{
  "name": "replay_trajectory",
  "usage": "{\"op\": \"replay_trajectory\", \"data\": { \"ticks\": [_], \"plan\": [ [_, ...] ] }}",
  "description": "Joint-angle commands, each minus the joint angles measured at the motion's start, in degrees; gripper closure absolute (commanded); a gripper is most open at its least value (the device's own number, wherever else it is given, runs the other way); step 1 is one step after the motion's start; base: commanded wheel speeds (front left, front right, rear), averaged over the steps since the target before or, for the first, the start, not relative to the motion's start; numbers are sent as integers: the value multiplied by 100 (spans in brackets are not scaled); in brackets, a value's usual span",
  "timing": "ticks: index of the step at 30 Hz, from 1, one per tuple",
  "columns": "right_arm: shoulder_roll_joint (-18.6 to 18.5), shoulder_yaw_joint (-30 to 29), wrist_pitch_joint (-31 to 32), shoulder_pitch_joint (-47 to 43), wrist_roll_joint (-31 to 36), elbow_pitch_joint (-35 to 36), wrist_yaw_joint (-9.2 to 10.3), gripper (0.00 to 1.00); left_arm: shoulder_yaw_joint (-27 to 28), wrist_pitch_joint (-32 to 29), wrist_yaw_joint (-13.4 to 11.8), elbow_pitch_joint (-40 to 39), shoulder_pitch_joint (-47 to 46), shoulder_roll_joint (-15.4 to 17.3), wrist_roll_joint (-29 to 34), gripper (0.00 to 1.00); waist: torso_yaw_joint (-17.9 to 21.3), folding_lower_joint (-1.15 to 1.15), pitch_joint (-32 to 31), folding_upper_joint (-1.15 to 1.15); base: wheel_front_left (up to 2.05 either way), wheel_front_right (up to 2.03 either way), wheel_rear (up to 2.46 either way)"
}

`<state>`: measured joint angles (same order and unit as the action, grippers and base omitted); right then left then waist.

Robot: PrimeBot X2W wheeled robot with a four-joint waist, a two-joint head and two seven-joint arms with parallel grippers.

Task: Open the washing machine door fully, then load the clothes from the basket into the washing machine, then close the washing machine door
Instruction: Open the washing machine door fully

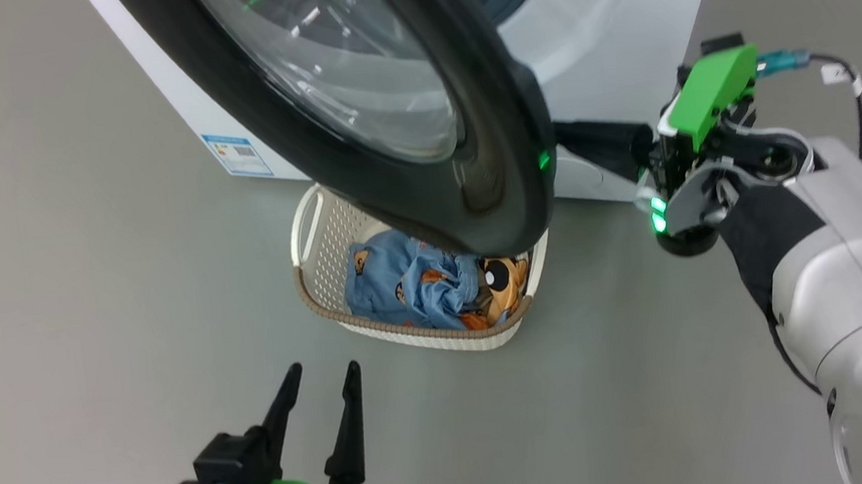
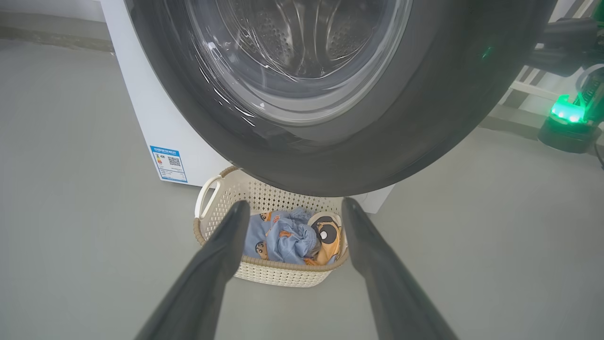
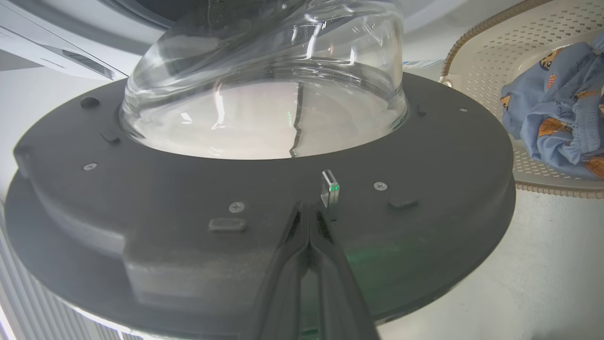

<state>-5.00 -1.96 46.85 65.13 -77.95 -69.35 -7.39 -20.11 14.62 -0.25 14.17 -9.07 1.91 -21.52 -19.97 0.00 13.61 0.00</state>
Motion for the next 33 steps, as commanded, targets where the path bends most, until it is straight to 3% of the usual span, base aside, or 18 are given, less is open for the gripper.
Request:
{"op": "replay_trajectory", "data": {
  "ticks": [1, 33],
  "plan": [
    [209, 157, 131, -120, -185, 197, -10, 100, 195, 38, -1, -90, 45, 97, 67, 0, 2, 0, -136, 0, 0, 0, 0],
    [212, 3407, -448, -1112, -3246, 1138, -10, 100, 232, 38, 60, -50, 287, 97, 202, 0, -145, 0, -513, 0, 0, 0, 0]
  ]
}}
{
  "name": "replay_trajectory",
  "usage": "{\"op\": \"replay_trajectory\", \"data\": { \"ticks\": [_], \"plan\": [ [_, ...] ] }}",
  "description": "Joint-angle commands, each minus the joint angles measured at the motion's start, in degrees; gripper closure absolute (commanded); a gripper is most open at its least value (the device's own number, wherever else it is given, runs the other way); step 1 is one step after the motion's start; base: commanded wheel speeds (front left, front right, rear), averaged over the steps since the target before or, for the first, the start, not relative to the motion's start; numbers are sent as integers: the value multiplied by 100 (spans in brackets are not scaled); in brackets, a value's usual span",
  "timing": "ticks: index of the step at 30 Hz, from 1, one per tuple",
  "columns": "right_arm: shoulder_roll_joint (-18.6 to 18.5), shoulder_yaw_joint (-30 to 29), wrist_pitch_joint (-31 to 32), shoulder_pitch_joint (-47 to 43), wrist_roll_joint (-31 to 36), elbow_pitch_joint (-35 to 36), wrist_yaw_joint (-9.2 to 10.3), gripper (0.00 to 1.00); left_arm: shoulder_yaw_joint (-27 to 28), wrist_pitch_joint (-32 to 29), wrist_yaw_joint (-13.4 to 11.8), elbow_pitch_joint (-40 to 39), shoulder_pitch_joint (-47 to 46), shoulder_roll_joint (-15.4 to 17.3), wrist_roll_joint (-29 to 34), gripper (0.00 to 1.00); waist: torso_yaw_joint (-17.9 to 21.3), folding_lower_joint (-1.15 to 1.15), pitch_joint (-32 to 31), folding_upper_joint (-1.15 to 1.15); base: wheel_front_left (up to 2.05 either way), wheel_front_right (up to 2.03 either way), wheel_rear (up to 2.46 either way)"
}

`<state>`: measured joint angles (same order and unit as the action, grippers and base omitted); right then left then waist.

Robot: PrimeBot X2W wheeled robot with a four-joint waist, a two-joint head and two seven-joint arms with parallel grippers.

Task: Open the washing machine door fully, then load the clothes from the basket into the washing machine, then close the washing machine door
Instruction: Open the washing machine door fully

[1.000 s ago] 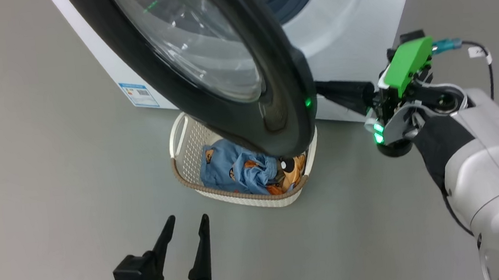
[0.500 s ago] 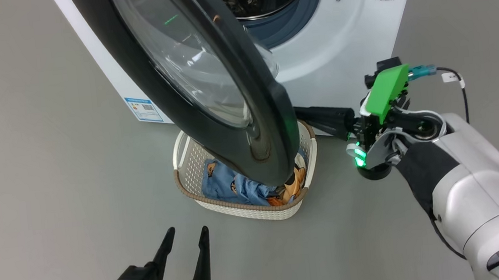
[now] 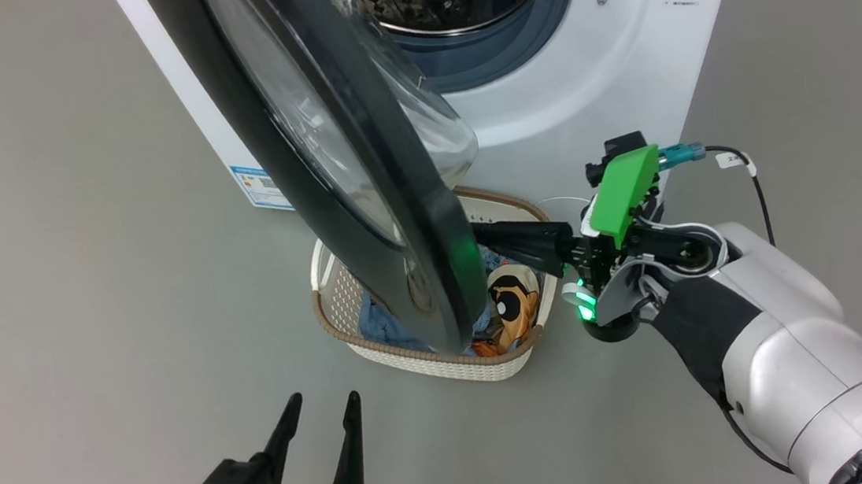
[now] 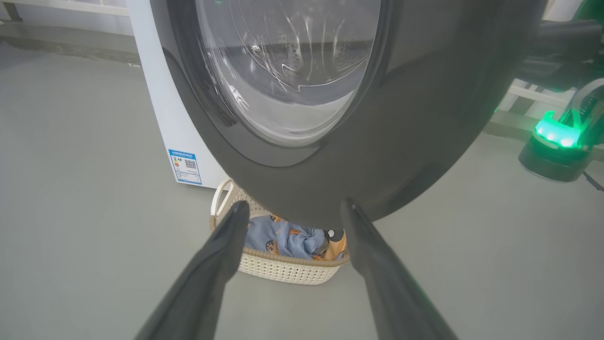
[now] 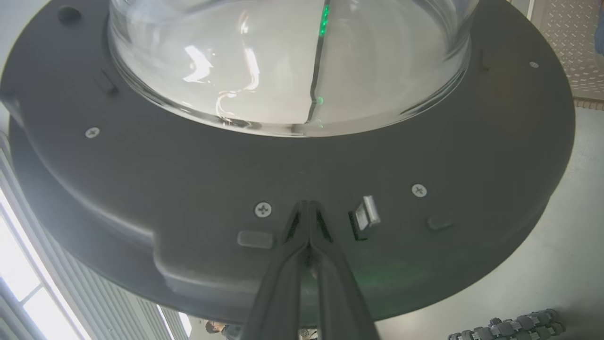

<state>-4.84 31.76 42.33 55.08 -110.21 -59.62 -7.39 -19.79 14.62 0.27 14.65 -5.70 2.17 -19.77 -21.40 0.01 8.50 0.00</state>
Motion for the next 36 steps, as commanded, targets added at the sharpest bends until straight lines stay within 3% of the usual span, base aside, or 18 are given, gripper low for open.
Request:
{"op": "replay_trajectory", "data": {
  "ticks": [1, 24, 36],
  "plan": [
    [196, 126, -18, -109, -98, 184, -10, 100, 201, 38, 7, -97, -50, 71, 26, 0, -10, -1, -4, 0, 0, 0, 0],
    [196, 2075, -528, -219, -1700, 846, -10, 100, 210, 38, -45, -111, -16, 71, 2, 0, -143, -1, -107, 0, 0, 0, 0],
    [162, 2301, -1053, -118, -1797, 846, -10, 100, 345, 38, -19, -236, 8, 71, 24, 0, -22, -1, -220, 0, 0, 0, 0]
  ]
}}
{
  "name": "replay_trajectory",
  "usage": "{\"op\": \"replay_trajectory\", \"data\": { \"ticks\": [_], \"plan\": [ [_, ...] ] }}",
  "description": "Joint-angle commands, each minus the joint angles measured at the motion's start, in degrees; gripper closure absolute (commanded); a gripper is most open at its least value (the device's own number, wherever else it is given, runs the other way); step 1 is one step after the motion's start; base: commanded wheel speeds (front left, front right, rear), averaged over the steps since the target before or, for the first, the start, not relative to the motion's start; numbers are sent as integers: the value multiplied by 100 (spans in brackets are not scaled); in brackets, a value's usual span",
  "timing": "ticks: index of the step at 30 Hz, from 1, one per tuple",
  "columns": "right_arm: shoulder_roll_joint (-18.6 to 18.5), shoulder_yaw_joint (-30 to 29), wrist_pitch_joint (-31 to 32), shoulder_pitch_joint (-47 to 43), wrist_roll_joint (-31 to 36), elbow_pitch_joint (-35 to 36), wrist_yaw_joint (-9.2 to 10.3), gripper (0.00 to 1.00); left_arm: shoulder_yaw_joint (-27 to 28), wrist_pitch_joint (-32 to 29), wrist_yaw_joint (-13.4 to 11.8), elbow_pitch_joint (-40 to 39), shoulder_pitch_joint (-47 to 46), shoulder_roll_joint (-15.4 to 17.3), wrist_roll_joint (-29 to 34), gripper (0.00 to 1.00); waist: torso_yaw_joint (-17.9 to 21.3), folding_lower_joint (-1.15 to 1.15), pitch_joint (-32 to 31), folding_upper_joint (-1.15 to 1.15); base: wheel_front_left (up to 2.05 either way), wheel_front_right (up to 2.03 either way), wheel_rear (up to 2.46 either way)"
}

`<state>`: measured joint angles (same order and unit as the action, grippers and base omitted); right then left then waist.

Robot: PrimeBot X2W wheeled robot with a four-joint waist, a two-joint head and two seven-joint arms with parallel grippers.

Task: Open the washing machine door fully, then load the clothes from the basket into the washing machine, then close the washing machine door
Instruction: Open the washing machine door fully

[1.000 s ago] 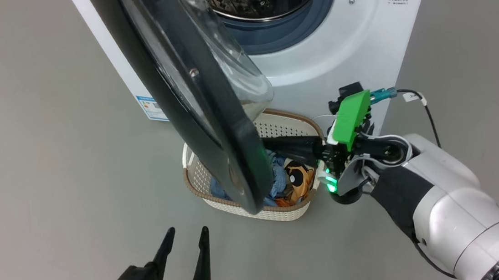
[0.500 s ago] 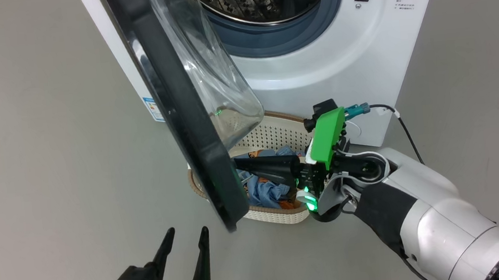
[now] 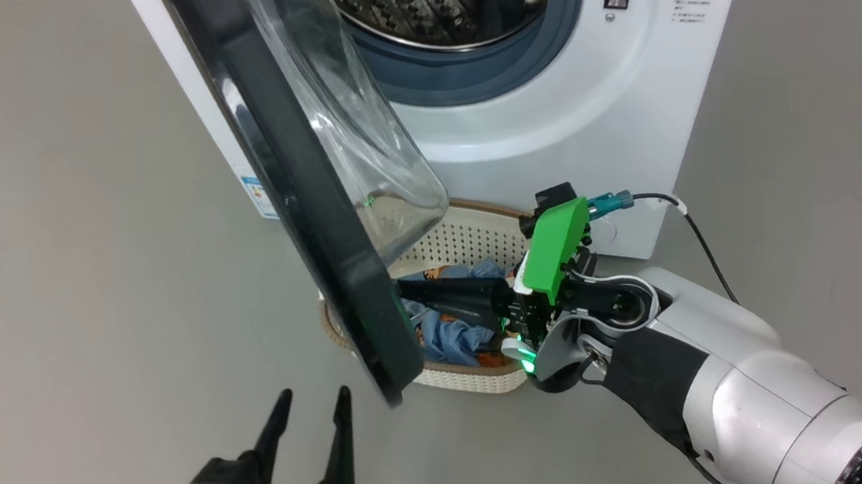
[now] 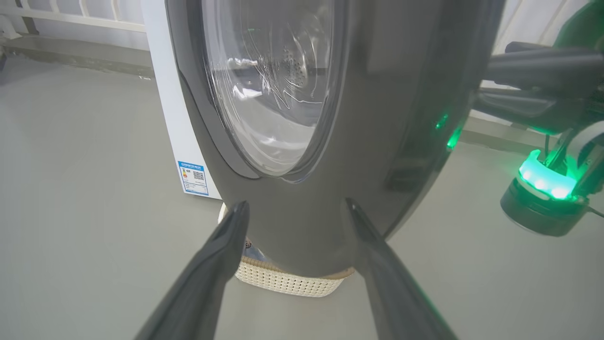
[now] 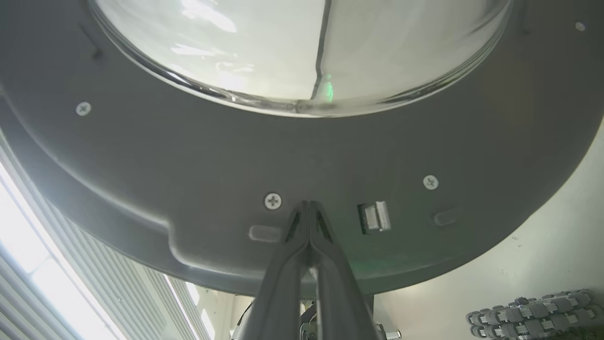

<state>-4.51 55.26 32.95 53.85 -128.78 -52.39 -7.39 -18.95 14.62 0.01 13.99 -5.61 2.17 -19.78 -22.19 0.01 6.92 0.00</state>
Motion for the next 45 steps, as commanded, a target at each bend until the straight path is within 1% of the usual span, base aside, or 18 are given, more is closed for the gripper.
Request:
{"op": "replay_trajectory", "data": {
  "ticks": [1, 4, 6, 9, 14, 18, 21, 23, 25, 26, 28, 31, 35, 38, 41, 45],
  "plan": [
    [90, -76, -196, -15, 122, 151, -10, 100, 297, 38, 16, -179, 5, 71, 43, 0, 83, 0, -89, 0, 0, 0, 0],
    [6, -170, -318, -101, 203, 242, -10, 100, 367, 38, 28, -189, 29, 71, 81, 0, 144, 0, -157, 0, 0, 0, 0],
    [-189, -284, -551, -238, 465, 513, -10, 100, 483, 38, 50, -187, 77, 71, 139, 0, 244, 0, -279, 0, 0, 0, 0],
    [-478, -287, -1068, -423, 1113, 971, -10, 100, 632, 38, 66, -201, 139, 71, 195, 0, 368, 0, -422, 0, 0, 0, 0],
    [-1056, -132, -2322, -955, 2575, 1914, -10, 100, 908, 38, 121, -231, 281, 71, 304, 0, 595, 0, -685, 0, 0, 0, 0],
    [-1595, 288, -3600, -1281, 4075, 2399, -10, 100, 1097, 38, 168, -267, 408, 71, 394, 0, 789, 0, -862, 0, 0, 0, 0],
    [-1904, 556, -4432, -1473, 5027, 2464, -10, 100, 1224, 38, 192, -307, 497, 71, 454, 0, 935, 0, -962, 0, 0, 0, 0],
    [-2047, 548, -4685, -1583, 5567, 2367, -10, 100, 1296, 38, 213, -338, 537, 71, 487, 0, 1026, 0, -1000, 0, 0, 0, 0],
    [-2118, 336, -4773, -1739, 6058, 2233, -10, 100, 1354, 38, 231, -360, 568, 71, 512, 0, 1107, 0, -1036, 0, 0, 0, 0],
    [-2122, 122, -4785, -1831, 6305, 2177, -10, 100, 1384, 38, 232, -374, 585, 71, 520, 0, 1152, 0, -1049, 0, 0, 0, 0],
    [-2058, -560, -4791, -2064, 6935, 2054, -10, 100, 1458, 38, 220, -410, 621, 71, 528, 0, 1264, 0, -1060, 0, 0, 0, 0],
    [-1769, -1553, -4793, -2575, 7885, 2119, -10, 100, 1577, 38, 221, -456, 672, 71, 535, 0, 1439, 0, -1066, 0, 0, 0, 0],
    [-1413, -2583, -4794, -3303, 9168, 2547, -10, 100, 1768, 38, 245, -476, 687, 71, 518, 0, 1637, 0, -1061, 0, 0, 0, 0],
    [-1077, -3303, -4794, -3858, 9858, 2971, -10, 100, 1859, 38, 246, -483, 695, 71, 501, 0, 1747, 0, -1071, 0, 0, 0, 0],
    [-797, -3778, -4794, -4317, 10430, 3329, -10, 100, 1885, 38, 240, -500, 700, 71, 482, 0, 1832, 0, -1080, 0, 0, 0, 0],
    [-528, -4161, -4795, -4726, 10986, 3621, -10, 100, 1887, 38, 233, -503, 725, 71, 456, 0, 1915, 0, -1099, 0, 0, 0, 0]
  ]
}}
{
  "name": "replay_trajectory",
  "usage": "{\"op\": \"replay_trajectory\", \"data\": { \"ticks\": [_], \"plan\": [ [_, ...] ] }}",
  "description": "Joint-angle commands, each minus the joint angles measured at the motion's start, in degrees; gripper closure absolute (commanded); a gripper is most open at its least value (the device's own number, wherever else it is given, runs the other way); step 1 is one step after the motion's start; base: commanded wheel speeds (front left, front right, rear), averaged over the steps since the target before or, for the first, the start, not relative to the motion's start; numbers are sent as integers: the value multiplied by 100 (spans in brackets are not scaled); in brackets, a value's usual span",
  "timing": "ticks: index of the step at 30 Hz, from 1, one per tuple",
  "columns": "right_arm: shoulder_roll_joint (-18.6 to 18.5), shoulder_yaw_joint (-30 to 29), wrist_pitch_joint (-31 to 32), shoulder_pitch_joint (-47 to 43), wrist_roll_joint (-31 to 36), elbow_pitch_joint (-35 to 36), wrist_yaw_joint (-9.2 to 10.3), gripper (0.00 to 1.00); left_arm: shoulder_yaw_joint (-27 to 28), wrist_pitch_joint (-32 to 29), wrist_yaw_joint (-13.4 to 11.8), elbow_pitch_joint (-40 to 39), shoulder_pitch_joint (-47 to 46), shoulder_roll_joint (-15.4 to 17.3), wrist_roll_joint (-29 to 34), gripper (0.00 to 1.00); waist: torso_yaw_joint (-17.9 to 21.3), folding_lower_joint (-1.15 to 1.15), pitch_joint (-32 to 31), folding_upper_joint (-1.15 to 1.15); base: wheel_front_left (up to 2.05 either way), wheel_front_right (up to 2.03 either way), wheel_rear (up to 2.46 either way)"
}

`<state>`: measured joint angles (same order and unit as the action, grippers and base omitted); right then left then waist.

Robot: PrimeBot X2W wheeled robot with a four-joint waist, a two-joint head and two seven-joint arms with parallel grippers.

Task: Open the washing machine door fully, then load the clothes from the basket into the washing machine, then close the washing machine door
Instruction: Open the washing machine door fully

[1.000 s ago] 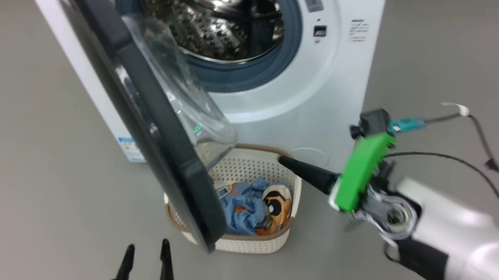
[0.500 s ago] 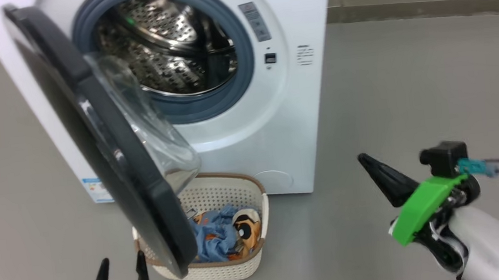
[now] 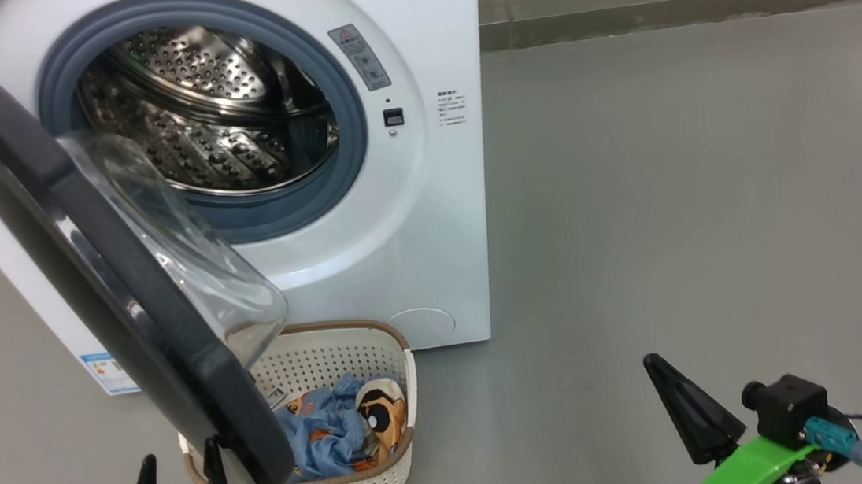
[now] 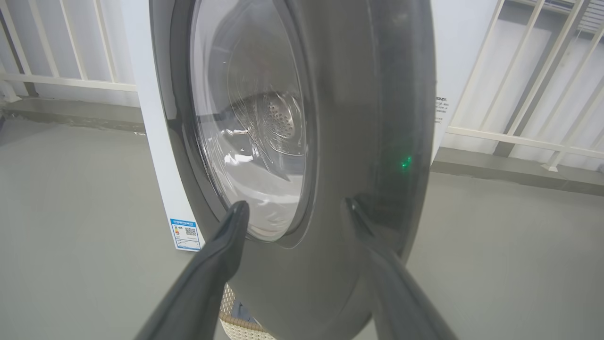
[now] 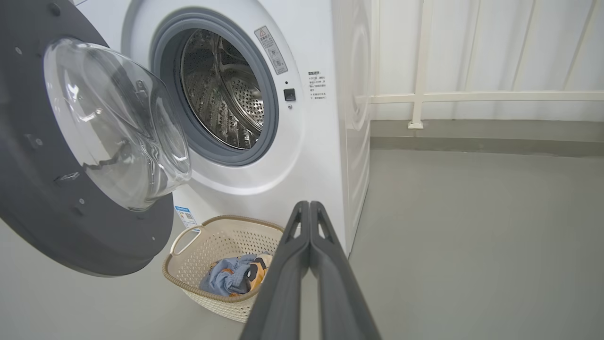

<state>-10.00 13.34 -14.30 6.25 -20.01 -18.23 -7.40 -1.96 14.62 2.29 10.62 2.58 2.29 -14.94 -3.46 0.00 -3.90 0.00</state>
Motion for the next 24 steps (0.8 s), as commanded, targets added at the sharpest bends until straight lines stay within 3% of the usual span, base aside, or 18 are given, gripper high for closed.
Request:
{"op": "replay_trajectory", "data": {
  "ticks": [1, 5, 6, 7, 8, 24],
  "plan": [
    [69, -50, -69, -38, 224, 264, -9, 100, 187, 38, 1, -166, -87, 59, -39, 0, 56, 0, -20, 0, 0, 0, 0],
    [217, -381, -69, -187, 533, 490, -9, 100, 189, 38, -15, -166, -56, 59, -86, 0, 99, 0, -17, 0, 0, 0, 0],
    [277, -495, -69, -241, 599, 557, -9, 85, 184, 38, -18, -164, -37, 59, -97, 0, 105, 0, -16, 0, 0, 0, 0],
    [324, -602, -69, -287, 688, 625, -9, 49, 178, 38, -19, -159, -19, 59, -103, 0, 111, 0, -11, 0, 0, 0, 0],
    [367, -651, -64, -340, 744, 655, -9, 0, 175, 38, -19, -155, -8, 59, -107, 0, 112, 0, -4, 0, 0, 0, 0],
    [628, -969, -66, -444, 1102, 679, -9, 0, 140, 38, -1, -97, -42, 59, -66, 0, 81, 0, 35, 0, 0, 0, 0]
  ]
}}
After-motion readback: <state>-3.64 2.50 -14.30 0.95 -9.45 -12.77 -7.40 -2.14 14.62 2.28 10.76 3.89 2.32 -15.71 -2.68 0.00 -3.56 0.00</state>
